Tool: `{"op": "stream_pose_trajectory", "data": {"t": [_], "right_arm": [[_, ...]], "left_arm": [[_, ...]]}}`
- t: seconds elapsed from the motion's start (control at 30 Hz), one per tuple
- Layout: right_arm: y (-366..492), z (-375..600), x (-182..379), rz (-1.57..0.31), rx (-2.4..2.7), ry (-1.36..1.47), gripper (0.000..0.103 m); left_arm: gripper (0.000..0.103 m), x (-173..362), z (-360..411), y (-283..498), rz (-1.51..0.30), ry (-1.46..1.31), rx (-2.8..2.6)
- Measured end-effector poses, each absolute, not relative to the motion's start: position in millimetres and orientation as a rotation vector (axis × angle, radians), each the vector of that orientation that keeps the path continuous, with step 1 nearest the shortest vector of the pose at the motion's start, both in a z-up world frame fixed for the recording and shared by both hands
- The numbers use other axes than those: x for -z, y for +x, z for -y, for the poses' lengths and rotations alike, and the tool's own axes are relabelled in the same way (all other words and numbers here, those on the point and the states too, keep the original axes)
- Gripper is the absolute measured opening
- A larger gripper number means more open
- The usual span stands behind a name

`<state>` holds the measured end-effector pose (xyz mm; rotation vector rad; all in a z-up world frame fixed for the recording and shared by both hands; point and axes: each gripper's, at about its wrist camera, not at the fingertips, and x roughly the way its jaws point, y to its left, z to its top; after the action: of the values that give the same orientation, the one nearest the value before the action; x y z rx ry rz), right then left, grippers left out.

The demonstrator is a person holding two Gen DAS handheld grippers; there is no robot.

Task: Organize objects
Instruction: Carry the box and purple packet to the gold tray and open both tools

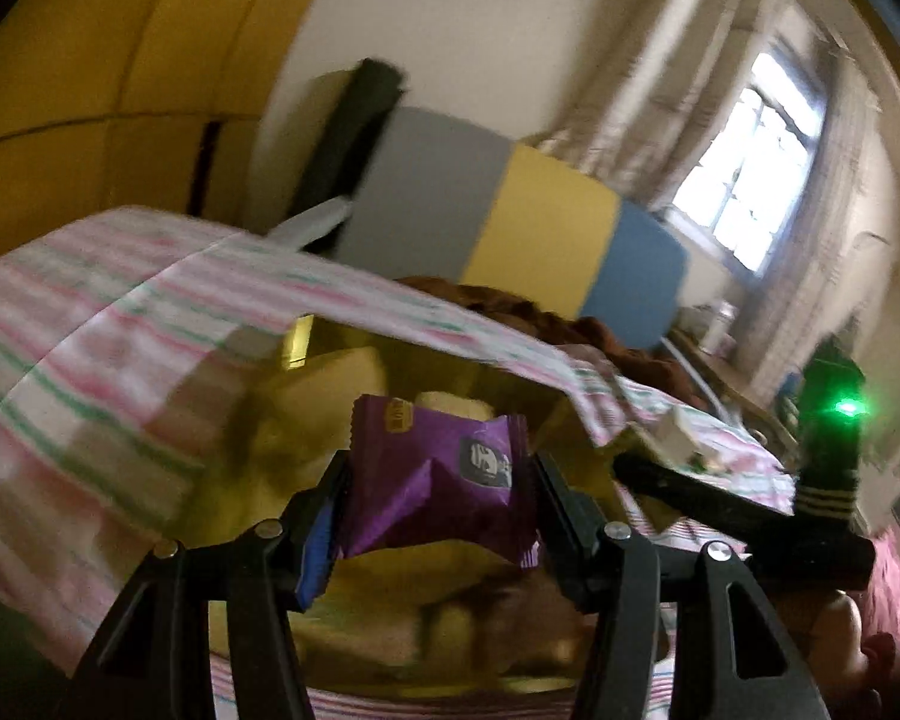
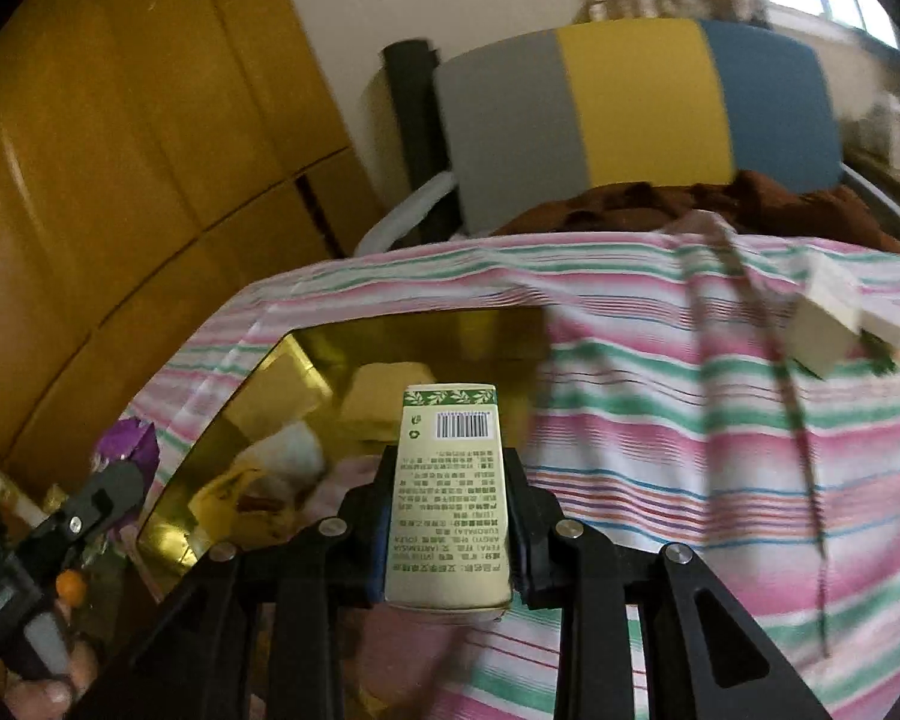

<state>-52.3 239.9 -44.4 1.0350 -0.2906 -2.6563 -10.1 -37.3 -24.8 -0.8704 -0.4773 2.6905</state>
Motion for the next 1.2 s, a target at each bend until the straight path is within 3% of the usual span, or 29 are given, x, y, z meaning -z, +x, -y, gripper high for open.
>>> {"op": "stream_pose_trajectory", "data": {"t": [0.17, 0.27, 0.37, 0.6, 0.73, 1.2], "right_arm": [[-79.4, -213.8, 50.9, 0.299, 2.595, 1.088, 0.032], [-87.6, -211.9, 55.4, 0.341, 2.610, 1.118, 0.050], [-75.3, -218.0, 51.5, 0.391, 2.636, 1.064, 0.058], [-45.4, -218.3, 44.4, 0.363, 2.641, 1.015, 0.060], [-34.3, -219.7, 40.3, 0.401, 2.618, 0.995, 0.060], [-10.0, -231.1, 35.8, 0.416, 2.627, 0.960, 0.062]], "left_arm": [[0.058, 43.4, 70.7, -17.4, 0.562, -0.965, -2.718], [0.058, 51.9, 81.2, -18.8, 0.574, -1.002, -2.723], [0.058, 59.5, 84.0, -23.2, 0.559, -1.030, -2.723], [0.062, 65.7, 76.3, -36.8, 0.490, -1.065, -2.722], [0.084, 54.7, 74.3, -37.7, 0.437, -1.039, -2.785], [0.084, 26.0, 103.7, -4.1, 0.656, -0.859, -2.932]]}}
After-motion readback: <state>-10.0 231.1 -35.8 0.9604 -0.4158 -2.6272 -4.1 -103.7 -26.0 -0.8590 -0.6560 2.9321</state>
